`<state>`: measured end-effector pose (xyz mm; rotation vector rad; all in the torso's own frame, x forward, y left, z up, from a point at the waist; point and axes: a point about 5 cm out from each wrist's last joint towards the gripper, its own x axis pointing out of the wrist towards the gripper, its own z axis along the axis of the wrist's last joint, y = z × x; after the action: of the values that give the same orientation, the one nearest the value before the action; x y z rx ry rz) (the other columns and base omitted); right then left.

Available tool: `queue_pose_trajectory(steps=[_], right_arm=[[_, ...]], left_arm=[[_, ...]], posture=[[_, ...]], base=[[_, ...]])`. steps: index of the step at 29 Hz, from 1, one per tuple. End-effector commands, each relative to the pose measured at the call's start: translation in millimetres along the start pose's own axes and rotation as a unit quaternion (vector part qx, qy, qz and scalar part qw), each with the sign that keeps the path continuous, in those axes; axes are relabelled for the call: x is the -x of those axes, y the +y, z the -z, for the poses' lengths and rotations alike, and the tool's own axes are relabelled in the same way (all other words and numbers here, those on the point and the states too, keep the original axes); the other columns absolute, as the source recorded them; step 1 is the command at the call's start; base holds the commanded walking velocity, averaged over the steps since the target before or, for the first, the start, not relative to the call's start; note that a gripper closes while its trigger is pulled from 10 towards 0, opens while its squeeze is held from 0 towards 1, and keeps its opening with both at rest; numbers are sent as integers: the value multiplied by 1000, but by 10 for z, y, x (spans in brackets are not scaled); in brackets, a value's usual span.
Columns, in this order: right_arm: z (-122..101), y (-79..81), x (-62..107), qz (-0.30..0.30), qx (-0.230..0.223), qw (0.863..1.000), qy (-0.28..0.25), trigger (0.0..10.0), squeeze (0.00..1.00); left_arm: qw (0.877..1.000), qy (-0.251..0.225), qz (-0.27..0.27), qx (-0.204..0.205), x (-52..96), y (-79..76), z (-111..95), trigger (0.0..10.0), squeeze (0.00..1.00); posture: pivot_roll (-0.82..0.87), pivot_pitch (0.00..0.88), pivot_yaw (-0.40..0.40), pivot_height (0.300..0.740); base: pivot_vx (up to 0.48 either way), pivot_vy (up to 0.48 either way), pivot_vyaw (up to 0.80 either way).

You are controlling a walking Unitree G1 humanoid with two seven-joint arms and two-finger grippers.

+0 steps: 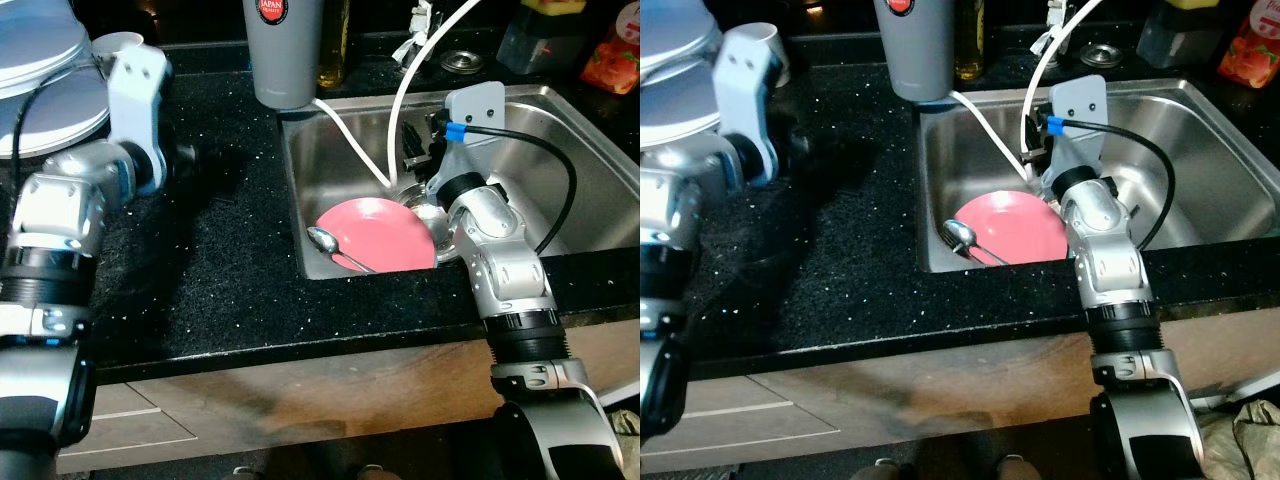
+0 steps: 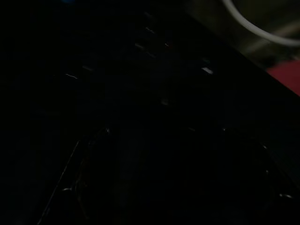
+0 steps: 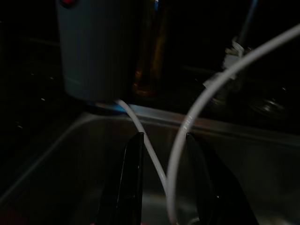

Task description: Kitchen organization

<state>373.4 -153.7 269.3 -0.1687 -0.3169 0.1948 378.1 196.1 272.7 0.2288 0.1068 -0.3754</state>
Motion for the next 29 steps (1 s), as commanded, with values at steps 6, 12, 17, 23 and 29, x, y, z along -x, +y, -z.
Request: queue_pose_trajectory(steps=[6, 12, 17, 23, 29], right_arm=[[-38, -2, -10, -4, 12, 1000, -9, 10000, 0], [-35, -25, -9, -3, 14, 1000, -10, 10000, 0], [-38, -18, -29, -6, 13, 1000, -11, 10000, 0], [-48, 5, -52, -10, 12, 1000, -14, 10000, 0], [-57, -6, -53, -9, 13, 1000, -17, 10000, 0]], left_arm=[[984, 62, 149, -75, 120, -210, 107, 10000, 0], [948, 162, 195, -192, 588, 22, 231, 10000, 0], [938, 212, 172, -214, 889, 260, 239, 10000, 0], [953, 209, 24, -216, 998, 694, 60, 10000, 0], [968, 128, -93, -194, 983, 922, -212, 10000, 0]], posture=[[14, 177, -4, 740], [26, 172, -10, 740], [32, 170, -18, 740], [33, 163, -27, 740], [31, 153, -28, 740]], base=[[0, 0, 0], [0, 0, 0], [0, 0, 0], [0, 0, 0], [0, 0, 0]])
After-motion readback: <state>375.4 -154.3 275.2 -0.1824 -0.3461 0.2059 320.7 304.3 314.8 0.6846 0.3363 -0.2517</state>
